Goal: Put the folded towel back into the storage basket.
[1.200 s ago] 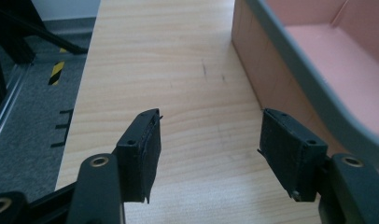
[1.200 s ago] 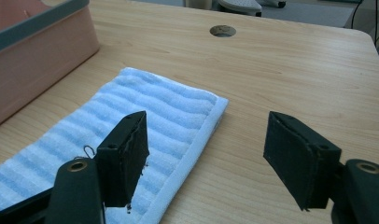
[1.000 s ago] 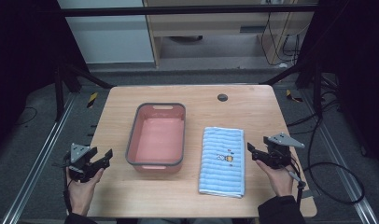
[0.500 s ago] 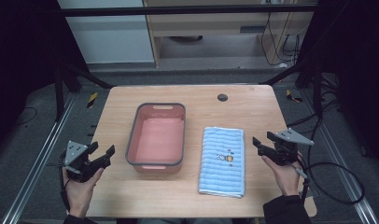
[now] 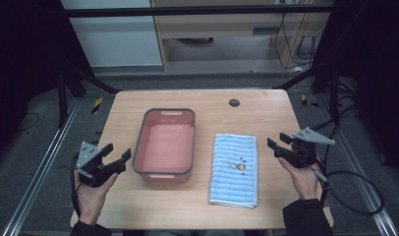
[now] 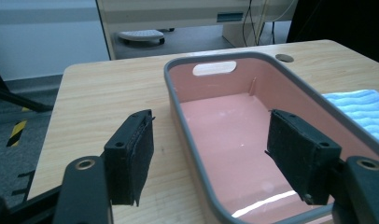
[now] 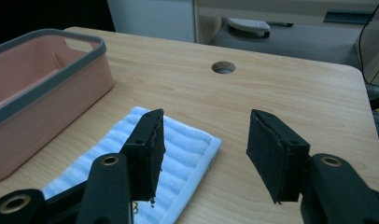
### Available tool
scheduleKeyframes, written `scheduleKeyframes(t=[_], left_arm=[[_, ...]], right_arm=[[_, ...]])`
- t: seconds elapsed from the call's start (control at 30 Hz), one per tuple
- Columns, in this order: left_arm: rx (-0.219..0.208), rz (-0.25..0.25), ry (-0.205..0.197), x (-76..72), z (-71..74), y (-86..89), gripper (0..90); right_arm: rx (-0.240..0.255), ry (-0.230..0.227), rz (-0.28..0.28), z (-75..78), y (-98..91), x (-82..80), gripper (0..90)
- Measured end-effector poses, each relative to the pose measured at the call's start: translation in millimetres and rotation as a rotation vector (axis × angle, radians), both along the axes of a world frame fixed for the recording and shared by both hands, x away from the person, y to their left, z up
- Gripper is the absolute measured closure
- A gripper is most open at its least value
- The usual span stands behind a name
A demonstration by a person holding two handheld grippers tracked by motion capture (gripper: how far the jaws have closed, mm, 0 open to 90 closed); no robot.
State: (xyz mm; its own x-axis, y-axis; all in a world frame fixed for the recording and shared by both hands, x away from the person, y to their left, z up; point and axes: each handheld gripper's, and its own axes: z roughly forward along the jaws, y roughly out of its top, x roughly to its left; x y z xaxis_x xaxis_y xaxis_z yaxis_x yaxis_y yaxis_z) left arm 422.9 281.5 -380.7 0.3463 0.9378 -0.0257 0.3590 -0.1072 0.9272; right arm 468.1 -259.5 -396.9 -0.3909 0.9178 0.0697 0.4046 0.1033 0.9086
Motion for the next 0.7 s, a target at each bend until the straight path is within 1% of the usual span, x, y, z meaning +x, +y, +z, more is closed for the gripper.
scheduleKeyframes(t=[0.1, 0.2, 0.33, 0.47, 0.57, 0.7], left_arm=[[-0.006, -0.021, -0.008, 0.2, 3.3, -9.0, 30.5], [-0.021, -0.043, -0.012, 1.0, 5.3, -17.4, 30.5], [-0.026, -0.065, -0.017, 2.1, 6.0, -29.2, 30.6], [-0.019, -0.090, -0.015, 3.9, 6.4, -41.6, 30.5], [-0.011, -0.106, -0.017, 4.8, 6.3, -50.6, 30.6], [-0.006, -0.131, -0.015, 6.7, 5.5, -65.8, 30.8]], right_arm=[[0.000, -0.011, 0.005, 5.8, 7.0, 6.0, 47.1], [-0.001, -0.012, 0.007, 7.9, 9.8, 8.8, 47.2], [0.002, -0.012, 0.007, 11.2, 14.1, 13.5, 47.1], [-0.004, -0.009, 0.009, 12.3, 17.3, 17.3, 46.8], [-0.024, -0.007, 0.015, 11.2, 20.3, 20.4, 47.1], [-0.022, -0.001, 0.023, 10.0, 22.9, 23.1, 47.1]])
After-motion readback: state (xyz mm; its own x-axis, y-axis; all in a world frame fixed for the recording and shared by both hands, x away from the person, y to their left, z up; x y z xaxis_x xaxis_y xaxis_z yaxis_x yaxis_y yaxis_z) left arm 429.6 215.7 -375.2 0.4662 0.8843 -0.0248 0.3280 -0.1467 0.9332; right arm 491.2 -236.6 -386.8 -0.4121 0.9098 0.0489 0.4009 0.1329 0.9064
